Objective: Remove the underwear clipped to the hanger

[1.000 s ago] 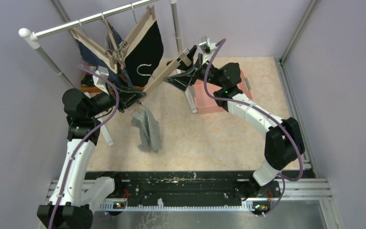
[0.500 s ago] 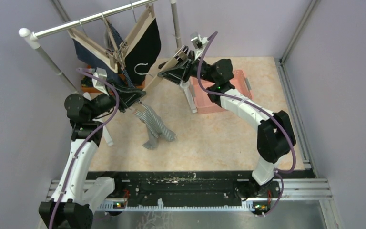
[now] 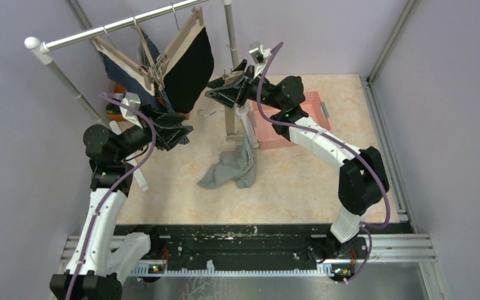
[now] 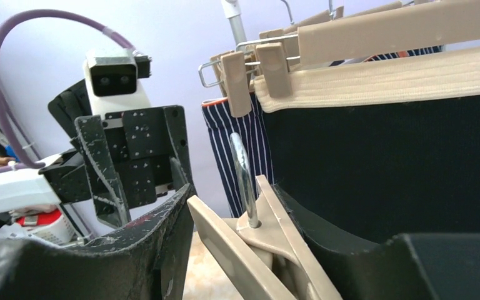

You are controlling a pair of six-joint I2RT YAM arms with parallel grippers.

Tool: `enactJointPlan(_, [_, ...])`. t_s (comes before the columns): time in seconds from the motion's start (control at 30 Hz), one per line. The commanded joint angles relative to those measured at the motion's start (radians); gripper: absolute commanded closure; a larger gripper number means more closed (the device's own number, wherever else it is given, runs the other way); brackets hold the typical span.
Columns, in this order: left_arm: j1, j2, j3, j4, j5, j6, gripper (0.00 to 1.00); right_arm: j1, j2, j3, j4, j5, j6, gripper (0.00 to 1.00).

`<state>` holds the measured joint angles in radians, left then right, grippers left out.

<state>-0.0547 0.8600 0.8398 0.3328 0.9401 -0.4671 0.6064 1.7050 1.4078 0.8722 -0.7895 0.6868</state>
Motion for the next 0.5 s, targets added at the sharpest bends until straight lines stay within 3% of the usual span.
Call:
enactJointPlan(0.0, [-0.005, -0.038, 0.025, -0.106, -0.042, 0.082, 0.38, 0.005, -0.09, 0.023, -0.015, 0.078, -0.074, 1.0])
enactJointPlan(0.17, [-0.004, -0.03, -0.025, -0.109, -0.031, 0.086, 0.38, 0.004, -0.084, 0.005, 0.019, 0.101, -0.05, 1.0])
enactJointPlan(0.33, [-0.008, -0.01, -0.173, -0.05, -0.062, 0.137, 0.38, 0.004, -0.08, 0.026, 0.002, 0.101, -0.046, 1.0])
enactJointPlan(0.47, [-0.041, 0.019, -0.282, 0.157, -0.058, 0.118, 0.38, 0.006, -0.066, 0.06, 0.009, 0.082, -0.022, 1.0])
